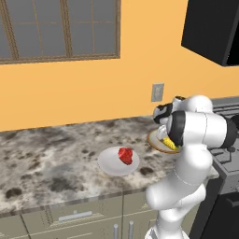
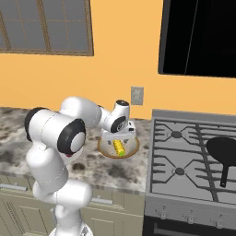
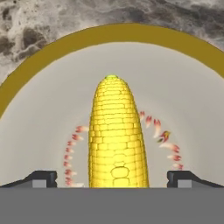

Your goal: Place the steak on the plate and place the corn on the same plate.

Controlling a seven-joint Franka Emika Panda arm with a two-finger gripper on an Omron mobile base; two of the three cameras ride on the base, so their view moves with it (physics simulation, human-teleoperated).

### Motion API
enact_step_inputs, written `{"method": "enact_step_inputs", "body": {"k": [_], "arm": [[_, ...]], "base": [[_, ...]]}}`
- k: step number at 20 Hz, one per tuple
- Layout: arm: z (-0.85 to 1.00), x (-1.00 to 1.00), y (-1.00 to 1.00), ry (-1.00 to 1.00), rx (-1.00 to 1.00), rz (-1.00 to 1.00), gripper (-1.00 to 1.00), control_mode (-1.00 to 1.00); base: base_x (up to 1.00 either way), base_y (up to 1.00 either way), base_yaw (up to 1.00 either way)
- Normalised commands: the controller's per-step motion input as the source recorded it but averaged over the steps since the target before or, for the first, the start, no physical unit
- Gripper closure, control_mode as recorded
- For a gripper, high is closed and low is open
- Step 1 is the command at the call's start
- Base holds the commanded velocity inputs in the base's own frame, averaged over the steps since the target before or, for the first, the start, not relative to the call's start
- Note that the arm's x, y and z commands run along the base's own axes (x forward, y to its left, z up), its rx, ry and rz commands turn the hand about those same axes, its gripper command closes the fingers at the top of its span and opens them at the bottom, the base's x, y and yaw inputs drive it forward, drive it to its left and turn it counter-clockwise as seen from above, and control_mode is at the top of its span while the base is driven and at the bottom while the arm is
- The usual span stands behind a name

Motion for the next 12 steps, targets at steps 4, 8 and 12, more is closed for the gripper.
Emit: {"method": "enact_step_inputs", "body": {"k": [4, 8, 12], "arm": [[-0.14, 0.02, -0.02, 0.03, 0.00, 0.00, -1.00, -1.00], [-0.07, 0.01, 0.00, 0.04, 0.00, 0.00, -1.00, -1.00], [-0.07, 0.00, 0.00, 0.07, 0.00, 0.00, -1.00, -1.00]], "base": [[0.00, 0.00, 0.00], [0.00, 0.00, 0.00], [0.00, 0.00, 0.00]]}}
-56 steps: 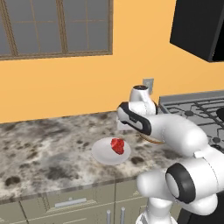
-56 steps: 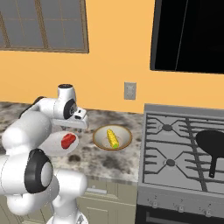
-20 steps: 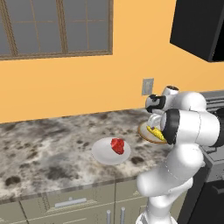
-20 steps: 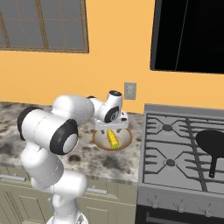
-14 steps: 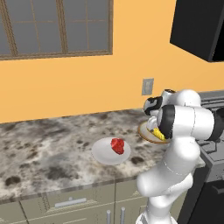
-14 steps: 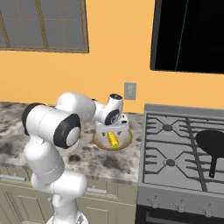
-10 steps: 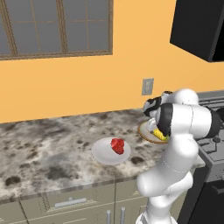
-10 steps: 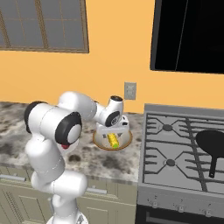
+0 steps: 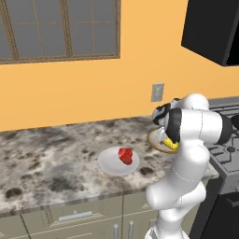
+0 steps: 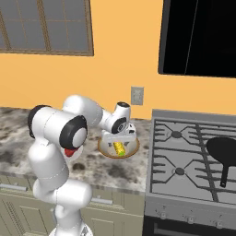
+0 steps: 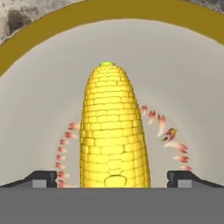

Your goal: Place the steak on the plate and place the corn on the same plate.

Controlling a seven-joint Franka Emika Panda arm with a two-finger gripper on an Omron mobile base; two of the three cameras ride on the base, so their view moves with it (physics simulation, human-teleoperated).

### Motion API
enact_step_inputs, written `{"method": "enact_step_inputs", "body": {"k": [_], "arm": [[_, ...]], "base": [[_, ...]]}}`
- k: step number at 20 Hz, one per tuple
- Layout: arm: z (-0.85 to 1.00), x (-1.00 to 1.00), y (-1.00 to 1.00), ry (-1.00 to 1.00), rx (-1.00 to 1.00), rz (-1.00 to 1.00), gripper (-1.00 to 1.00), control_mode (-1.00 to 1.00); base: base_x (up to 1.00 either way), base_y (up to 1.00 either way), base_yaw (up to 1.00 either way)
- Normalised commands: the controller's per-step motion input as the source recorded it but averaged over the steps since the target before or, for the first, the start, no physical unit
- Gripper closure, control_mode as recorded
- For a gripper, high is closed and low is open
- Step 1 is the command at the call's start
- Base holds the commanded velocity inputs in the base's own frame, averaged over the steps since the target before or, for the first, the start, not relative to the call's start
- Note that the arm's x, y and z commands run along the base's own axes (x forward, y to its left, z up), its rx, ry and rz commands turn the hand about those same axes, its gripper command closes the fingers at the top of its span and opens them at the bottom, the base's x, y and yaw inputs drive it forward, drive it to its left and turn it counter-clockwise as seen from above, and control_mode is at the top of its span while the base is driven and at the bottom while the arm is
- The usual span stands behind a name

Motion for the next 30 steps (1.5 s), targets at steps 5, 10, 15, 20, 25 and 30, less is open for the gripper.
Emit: {"method": "enact_step_inputs", "body": {"k": [5, 10, 15, 20, 25, 30], "arm": [[-0.03, 0.00, 0.00, 0.05, 0.00, 0.00, 1.00, -1.00], [0.02, 0.00, 0.00, 0.00, 0.00, 0.00, 1.00, -1.00], [0.59, 0.00, 0.00, 0.00, 0.00, -0.02, 1.00, -1.00], [0.67, -0.04, 0.32, 0.00, -0.02, -0.03, 1.00, -1.00], [0.44, -0.31, 0.67, 0.00, -0.01, -0.03, 1.00, -1.00], [0.28, -0.51, 0.71, 0.00, 0.00, -0.11, 1.00, -1.00]], "base": [[0.00, 0.00, 0.00], [0.00, 0.00, 0.00], [0.00, 0.00, 0.00], [0.00, 0.00, 0.00], [0.00, 0.00, 0.00], [0.00, 0.00, 0.00]]}}
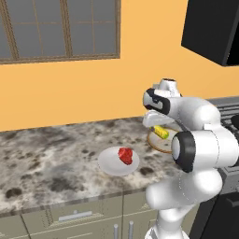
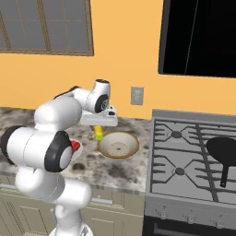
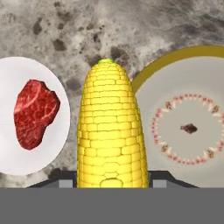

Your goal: Place the steak on the plate and place the corn on the same plate.

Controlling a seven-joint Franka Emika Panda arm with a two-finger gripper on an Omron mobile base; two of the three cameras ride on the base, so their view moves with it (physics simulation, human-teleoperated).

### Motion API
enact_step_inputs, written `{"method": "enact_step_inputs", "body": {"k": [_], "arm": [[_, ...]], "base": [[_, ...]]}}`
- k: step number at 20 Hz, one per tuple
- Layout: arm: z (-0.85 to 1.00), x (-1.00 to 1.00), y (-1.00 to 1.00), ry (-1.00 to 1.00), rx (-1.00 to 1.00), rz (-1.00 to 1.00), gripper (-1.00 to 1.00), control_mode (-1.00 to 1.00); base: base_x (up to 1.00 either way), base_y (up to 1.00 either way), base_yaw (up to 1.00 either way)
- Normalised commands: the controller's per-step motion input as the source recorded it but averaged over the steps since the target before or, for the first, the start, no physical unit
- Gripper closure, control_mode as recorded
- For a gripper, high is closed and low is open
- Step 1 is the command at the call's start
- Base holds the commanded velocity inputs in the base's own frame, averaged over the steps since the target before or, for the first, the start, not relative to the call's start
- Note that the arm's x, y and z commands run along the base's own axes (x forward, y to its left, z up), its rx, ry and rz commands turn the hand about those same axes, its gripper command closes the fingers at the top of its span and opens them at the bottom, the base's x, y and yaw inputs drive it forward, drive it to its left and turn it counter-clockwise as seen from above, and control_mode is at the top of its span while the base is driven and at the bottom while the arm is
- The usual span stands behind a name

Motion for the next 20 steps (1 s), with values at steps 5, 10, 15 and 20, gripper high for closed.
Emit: {"method": "enact_step_inputs", "body": {"k": [5, 10, 15, 20], "arm": [[0.11, -0.38, 0.81, 0.00, 0.00, -0.15, 1.00, -1.00], [0.04, -0.30, 0.97, 0.01, 0.00, -0.16, 1.00, -1.00], [0.00, -0.12, 0.94, 0.00, -0.04, -0.09, 1.00, -1.00], [0.00, 0.02, 0.61, 0.00, -0.06, -0.02, 1.00, -1.00]], "base": [[0.00, 0.00, 0.00], [0.00, 0.00, 0.00], [0.00, 0.00, 0.00], [0.00, 0.00, 0.00]]}}
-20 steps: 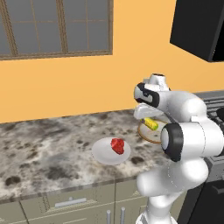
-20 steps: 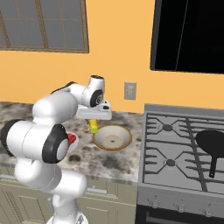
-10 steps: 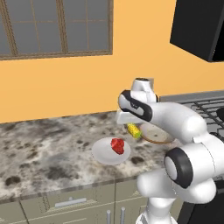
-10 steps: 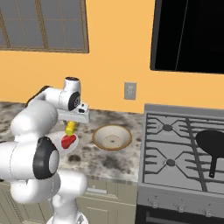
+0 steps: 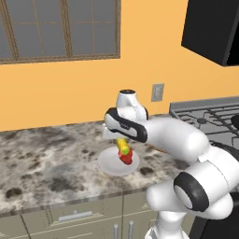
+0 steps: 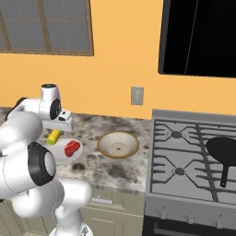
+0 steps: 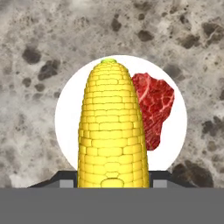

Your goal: Place the steak on the plate and place the corn on the same plate.

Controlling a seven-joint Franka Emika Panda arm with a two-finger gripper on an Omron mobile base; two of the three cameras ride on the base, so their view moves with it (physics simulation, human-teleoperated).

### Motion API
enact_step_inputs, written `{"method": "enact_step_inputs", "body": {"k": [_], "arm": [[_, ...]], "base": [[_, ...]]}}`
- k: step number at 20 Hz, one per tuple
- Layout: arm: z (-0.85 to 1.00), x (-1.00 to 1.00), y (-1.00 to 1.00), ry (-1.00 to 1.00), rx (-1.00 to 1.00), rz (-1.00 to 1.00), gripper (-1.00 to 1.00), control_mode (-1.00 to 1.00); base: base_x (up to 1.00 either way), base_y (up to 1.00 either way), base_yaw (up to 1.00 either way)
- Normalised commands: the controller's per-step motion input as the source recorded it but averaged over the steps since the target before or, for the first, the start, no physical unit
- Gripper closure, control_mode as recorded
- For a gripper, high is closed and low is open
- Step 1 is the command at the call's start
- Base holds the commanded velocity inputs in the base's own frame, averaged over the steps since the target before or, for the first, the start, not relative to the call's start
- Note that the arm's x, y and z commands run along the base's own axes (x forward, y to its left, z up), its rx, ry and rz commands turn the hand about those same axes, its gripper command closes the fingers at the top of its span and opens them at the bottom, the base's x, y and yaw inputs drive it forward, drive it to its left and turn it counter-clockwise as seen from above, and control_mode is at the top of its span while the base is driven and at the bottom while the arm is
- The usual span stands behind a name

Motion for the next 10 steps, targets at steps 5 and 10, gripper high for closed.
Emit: {"method": "enact_step_inputs", "body": {"k": [5, 10], "arm": [[-0.15, 0.11, 0.33, 0.00, -0.01, 0.00, 1.00, -1.00], [-0.40, 0.02, 0.06, 0.00, 0.00, 0.00, 1.00, -1.00]], "base": [[0.00, 0.00, 0.00], [0.00, 0.00, 0.00]]}}
